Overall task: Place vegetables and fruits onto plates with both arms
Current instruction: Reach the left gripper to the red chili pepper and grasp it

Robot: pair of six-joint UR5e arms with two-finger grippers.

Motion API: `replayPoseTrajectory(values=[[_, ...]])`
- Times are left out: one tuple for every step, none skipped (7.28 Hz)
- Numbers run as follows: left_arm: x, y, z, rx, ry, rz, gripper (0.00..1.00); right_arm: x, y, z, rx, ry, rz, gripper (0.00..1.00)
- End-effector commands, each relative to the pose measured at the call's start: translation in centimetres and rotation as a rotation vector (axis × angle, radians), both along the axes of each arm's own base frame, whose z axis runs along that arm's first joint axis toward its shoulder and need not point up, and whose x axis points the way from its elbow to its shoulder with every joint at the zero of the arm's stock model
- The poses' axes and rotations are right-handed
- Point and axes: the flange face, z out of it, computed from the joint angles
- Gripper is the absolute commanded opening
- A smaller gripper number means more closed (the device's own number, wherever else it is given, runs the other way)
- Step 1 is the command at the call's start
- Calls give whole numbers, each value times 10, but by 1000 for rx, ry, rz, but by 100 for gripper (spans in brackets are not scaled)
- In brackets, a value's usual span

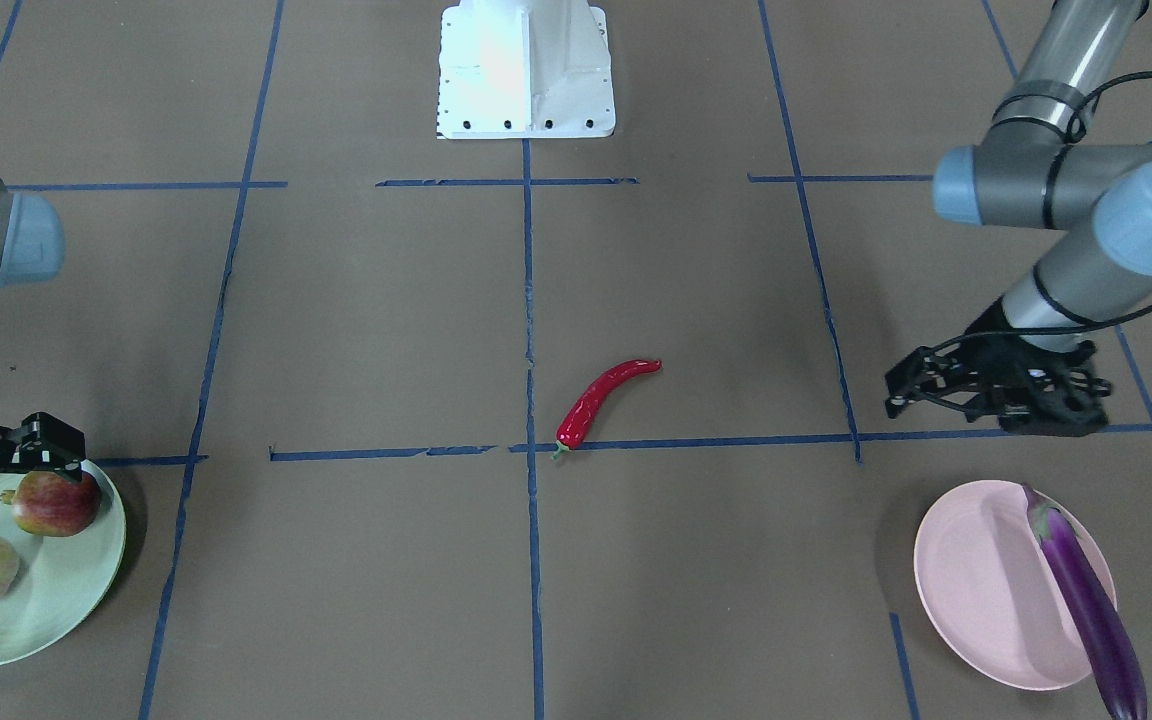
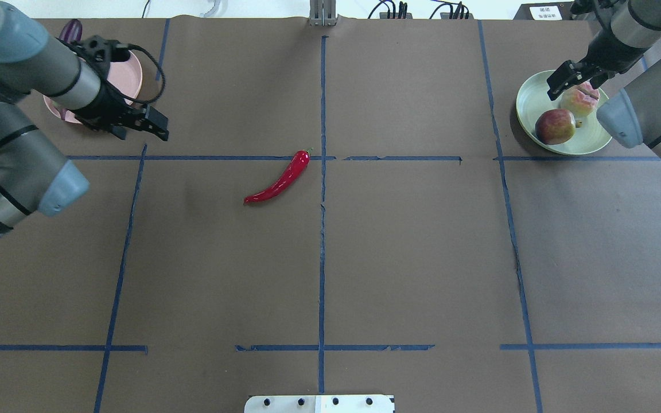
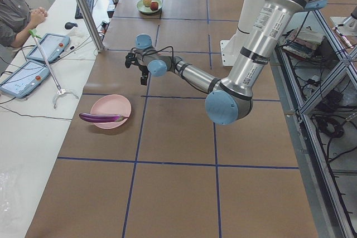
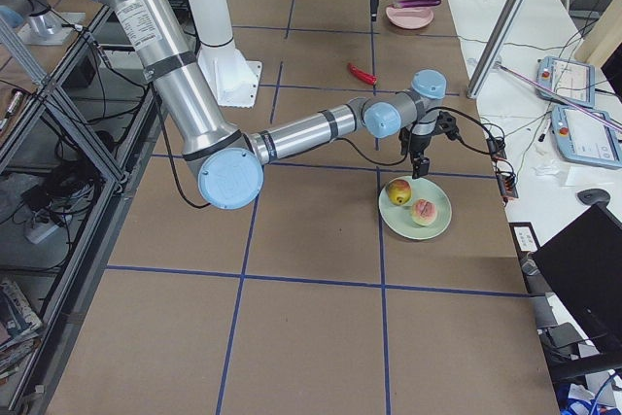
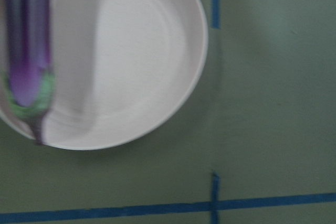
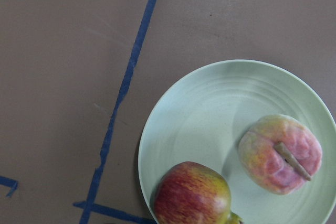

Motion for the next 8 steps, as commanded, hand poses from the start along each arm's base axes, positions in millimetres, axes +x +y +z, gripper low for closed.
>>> replayPoseTrajectory(values=[[57, 19, -66, 37, 63, 45, 100, 28, 37, 8, 7, -20, 11, 100], [114, 47, -86, 62, 38, 39, 100, 32, 48, 4, 18, -24, 14, 100], [160, 45, -112, 142, -16, -55, 100, 32, 48, 4, 14, -24, 16, 100], [195, 49, -108, 159, -63, -71, 98, 31, 47, 4, 15, -23, 15, 100], [213, 40, -114, 161, -86, -81, 97, 32, 48, 5, 13, -22, 15, 100], [238, 48, -113, 186, -126, -103, 96, 32, 48, 4, 13, -22, 15, 100], [242, 50, -115, 202, -132, -116, 86, 31, 48, 6, 11, -21, 15, 100], [243, 51, -118, 203, -127, -114, 69, 31, 47, 6, 11, -21, 15, 100]])
